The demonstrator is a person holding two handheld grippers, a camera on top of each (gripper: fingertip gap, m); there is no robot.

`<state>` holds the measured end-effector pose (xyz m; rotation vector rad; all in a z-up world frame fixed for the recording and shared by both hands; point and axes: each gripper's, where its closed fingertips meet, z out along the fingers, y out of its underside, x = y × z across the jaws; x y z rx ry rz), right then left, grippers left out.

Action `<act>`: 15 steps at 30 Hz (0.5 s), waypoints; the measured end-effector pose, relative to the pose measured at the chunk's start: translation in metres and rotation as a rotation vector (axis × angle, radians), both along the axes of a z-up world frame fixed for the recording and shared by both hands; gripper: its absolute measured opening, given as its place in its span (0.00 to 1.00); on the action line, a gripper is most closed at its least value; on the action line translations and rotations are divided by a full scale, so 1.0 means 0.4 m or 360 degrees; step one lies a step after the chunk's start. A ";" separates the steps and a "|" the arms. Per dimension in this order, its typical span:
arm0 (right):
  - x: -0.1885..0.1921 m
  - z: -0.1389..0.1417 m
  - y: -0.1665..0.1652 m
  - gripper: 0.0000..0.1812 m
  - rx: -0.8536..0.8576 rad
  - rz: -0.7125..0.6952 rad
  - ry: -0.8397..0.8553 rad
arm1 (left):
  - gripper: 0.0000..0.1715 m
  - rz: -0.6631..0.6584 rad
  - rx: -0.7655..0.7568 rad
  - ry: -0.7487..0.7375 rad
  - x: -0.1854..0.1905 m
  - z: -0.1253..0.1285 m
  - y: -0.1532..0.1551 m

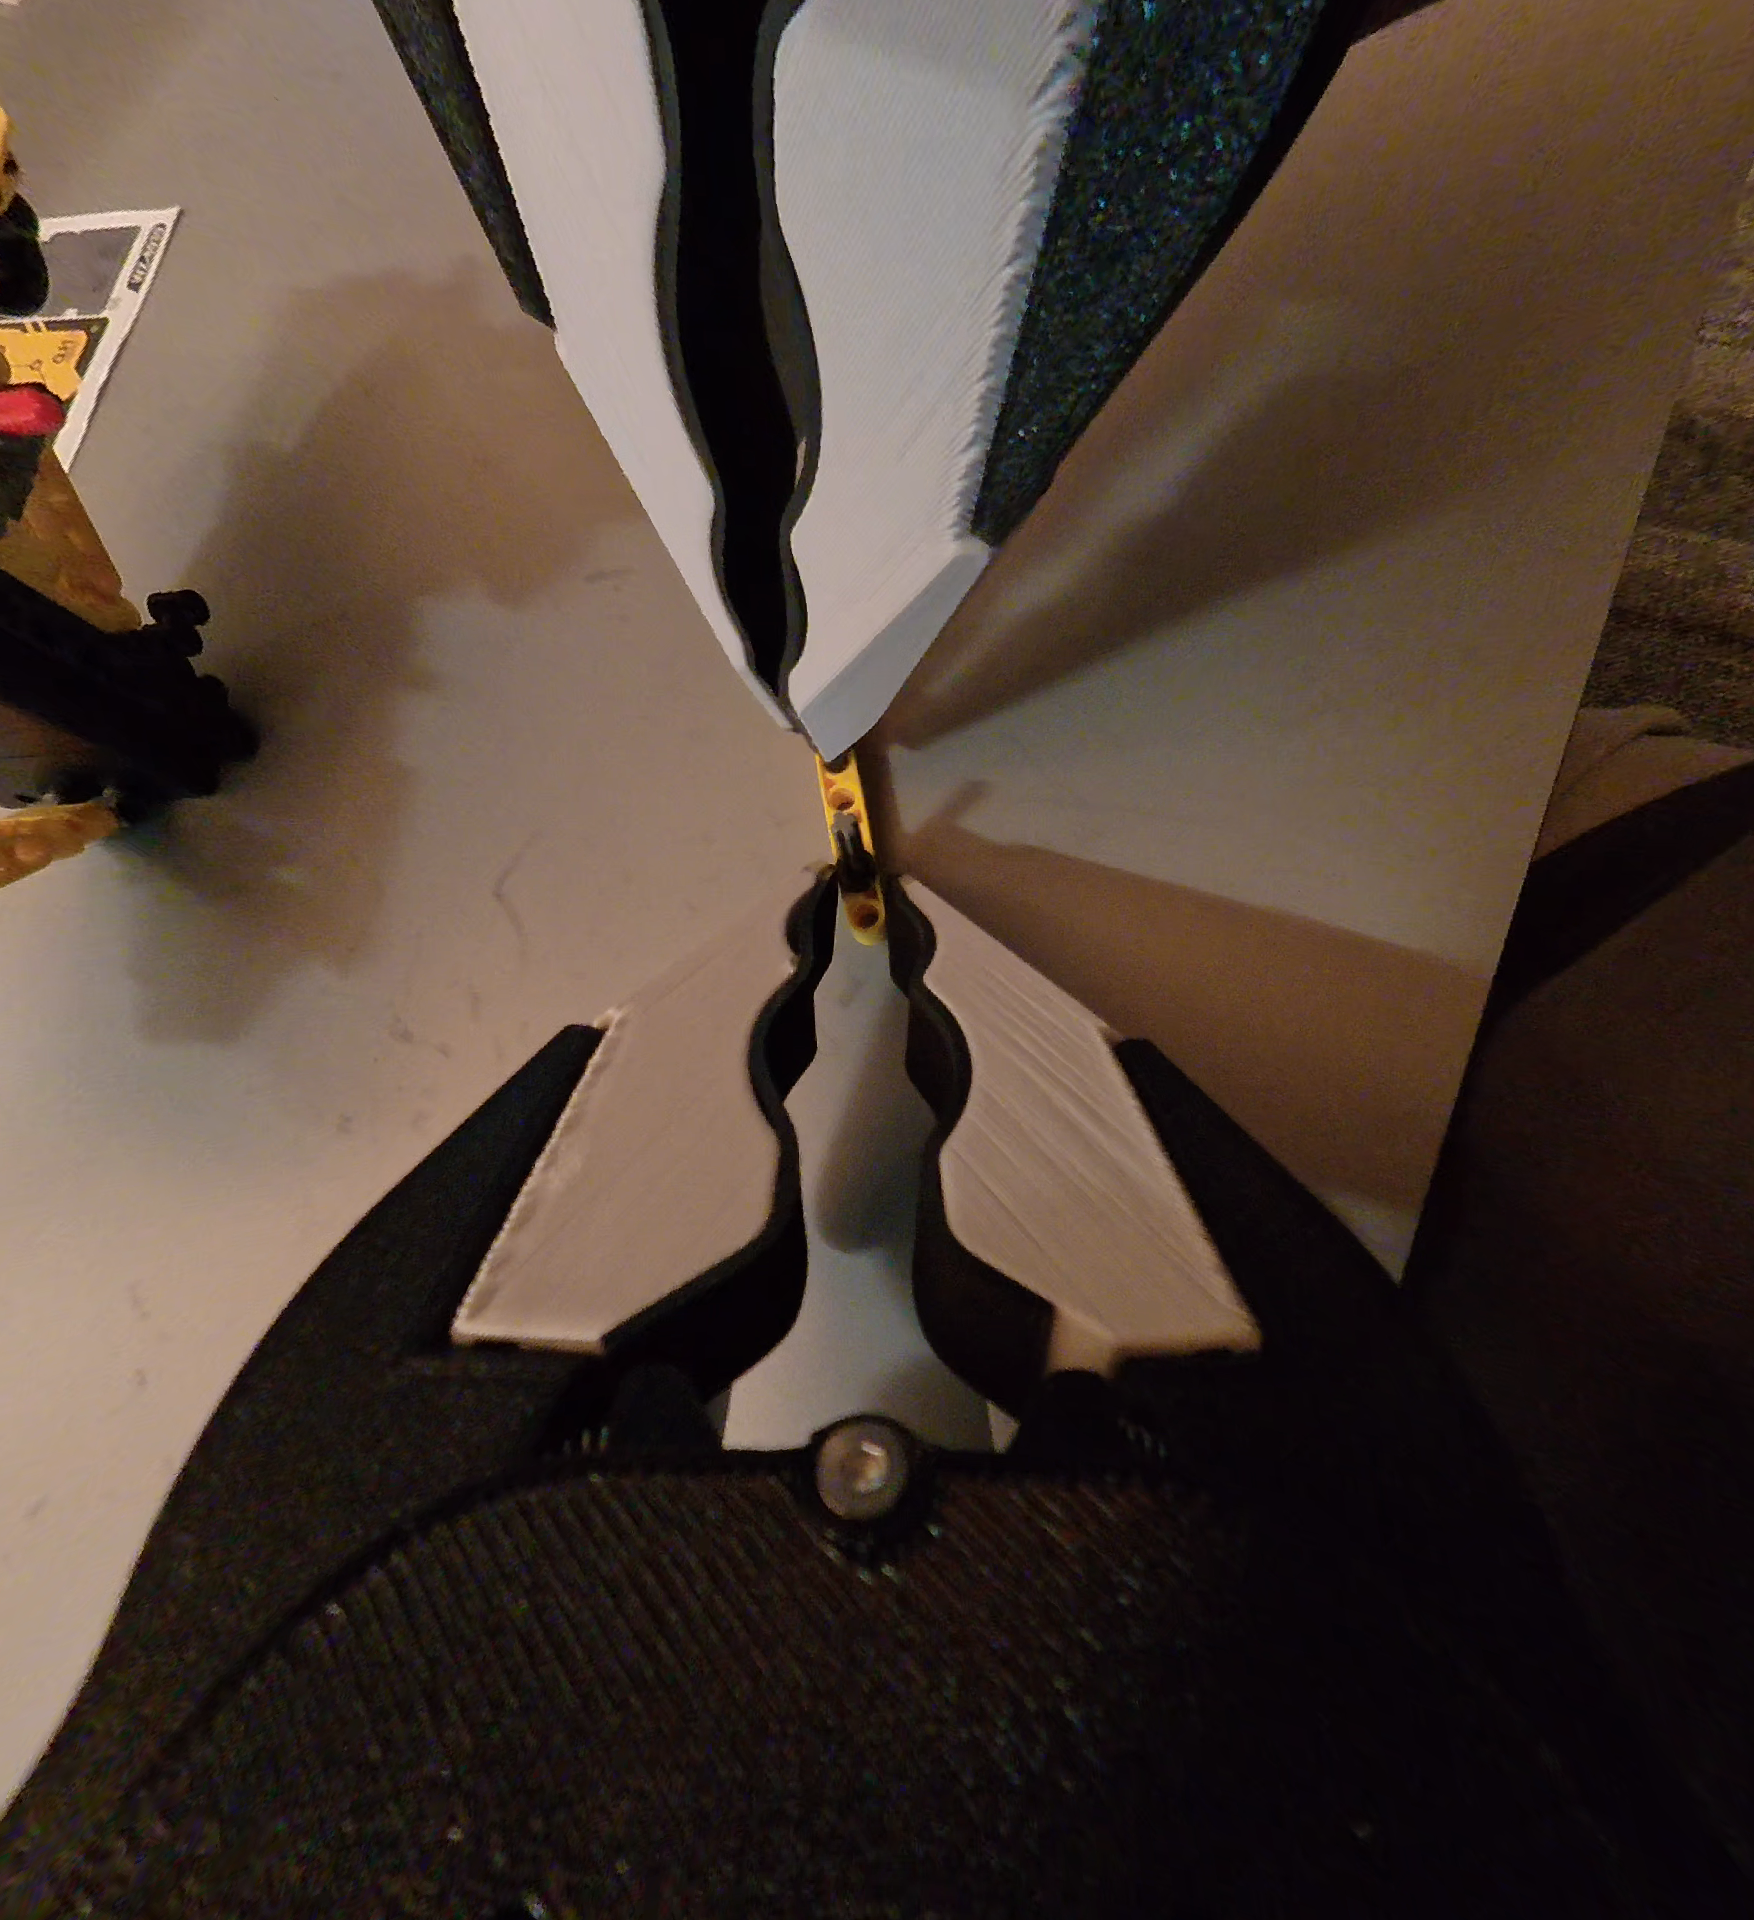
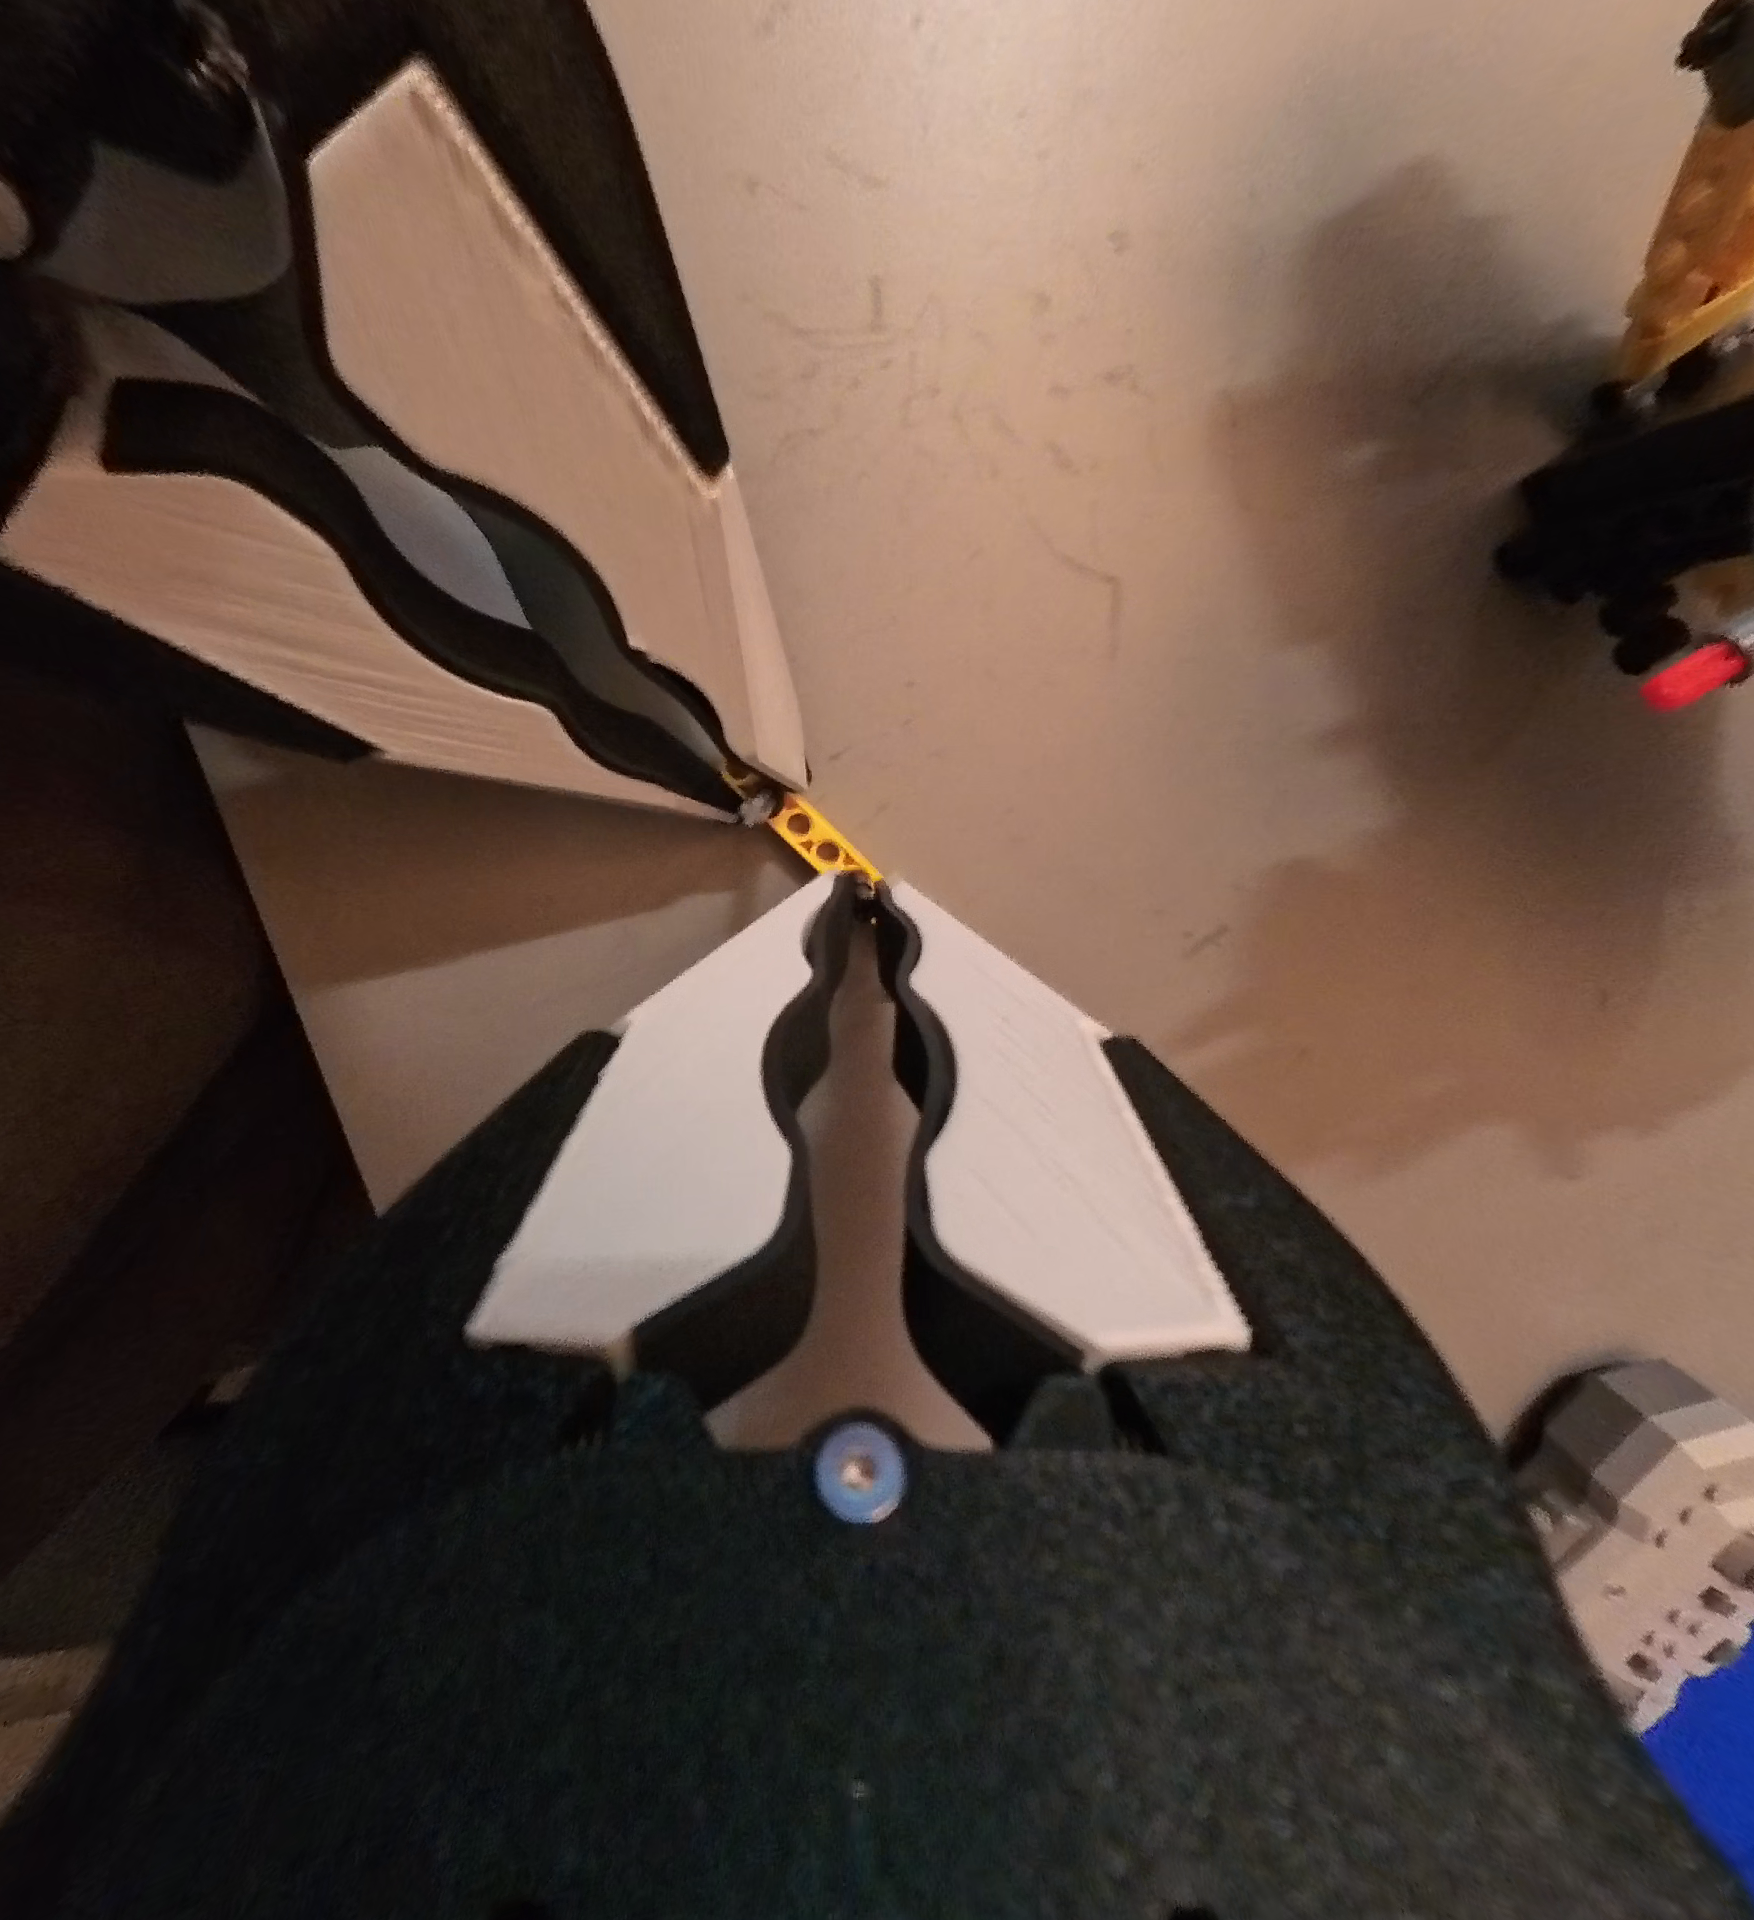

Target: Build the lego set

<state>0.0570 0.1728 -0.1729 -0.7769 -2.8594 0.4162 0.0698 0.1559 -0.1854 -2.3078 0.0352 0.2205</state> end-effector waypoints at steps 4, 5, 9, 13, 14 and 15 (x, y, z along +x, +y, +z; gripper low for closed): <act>0.001 0.001 0.003 0.01 0.0024 -0.0029 -0.0038 | 0.03 -0.0002 -0.0001 0.0014 0.001 0.000 0.000; 0.002 0.001 0.003 0.02 0.0030 -0.0038 -0.0050 | 0.03 -0.0003 -0.0001 0.0020 0.001 0.000 0.000; -0.001 0.001 0.002 0.01 0.0029 -0.0067 -0.0079 | 0.03 -0.0006 -0.0001 0.0033 0.000 0.000 0.001; 0.002 0.001 0.002 0.01 0.0036 -0.0083 -0.0108 | 0.03 -0.0007 -0.0001 0.0031 0.001 -0.001 0.001; 0.004 0.000 0.003 0.01 0.0038 -0.0086 -0.0117 | 0.03 -0.0007 -0.0001 0.0031 0.001 -0.001 0.001; 0.005 0.000 0.003 0.01 0.0037 -0.0089 -0.0125 | 0.03 -0.0007 -0.0001 0.0029 0.001 -0.001 0.001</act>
